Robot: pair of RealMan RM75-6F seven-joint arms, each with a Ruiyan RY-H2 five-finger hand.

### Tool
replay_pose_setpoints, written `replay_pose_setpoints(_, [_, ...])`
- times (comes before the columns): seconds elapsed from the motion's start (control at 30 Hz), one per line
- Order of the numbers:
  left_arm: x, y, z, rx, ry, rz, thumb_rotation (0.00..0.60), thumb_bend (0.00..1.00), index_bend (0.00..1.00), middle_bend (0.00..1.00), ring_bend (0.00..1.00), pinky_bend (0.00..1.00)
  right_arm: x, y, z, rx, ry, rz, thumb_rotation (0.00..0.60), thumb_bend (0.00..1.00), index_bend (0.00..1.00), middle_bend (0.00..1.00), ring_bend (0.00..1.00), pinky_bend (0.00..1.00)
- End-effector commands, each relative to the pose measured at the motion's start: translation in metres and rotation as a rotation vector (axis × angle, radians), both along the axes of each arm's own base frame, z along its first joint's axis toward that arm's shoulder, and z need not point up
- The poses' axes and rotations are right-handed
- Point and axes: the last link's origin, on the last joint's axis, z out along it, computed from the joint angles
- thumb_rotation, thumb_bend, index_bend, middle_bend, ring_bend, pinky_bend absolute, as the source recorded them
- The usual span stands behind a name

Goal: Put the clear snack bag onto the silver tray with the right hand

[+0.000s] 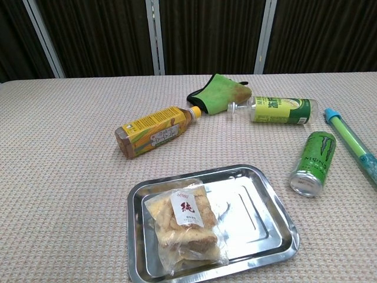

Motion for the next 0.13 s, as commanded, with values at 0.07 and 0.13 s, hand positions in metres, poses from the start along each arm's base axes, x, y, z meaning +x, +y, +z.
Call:
replay_pose_setpoints(0.07, [0.002,-0.003,-0.002,-0.012,0.000,-0.004,0.600,0.17,0.13,0.00,0.00,0.00,-0.016,0.023,0.005,-0.048,-0.028,-0.040,0.600,0.11,0.04,0.00,0.00,0.00])
replay_pose_setpoints(0.13, [0.004,-0.005,-0.002,-0.011,-0.001,-0.009,0.600,0.17,0.13,0.00,0.00,0.00,-0.020,0.032,0.005,-0.061,-0.033,-0.049,0.600,0.11,0.04,0.00,0.00,0.00])
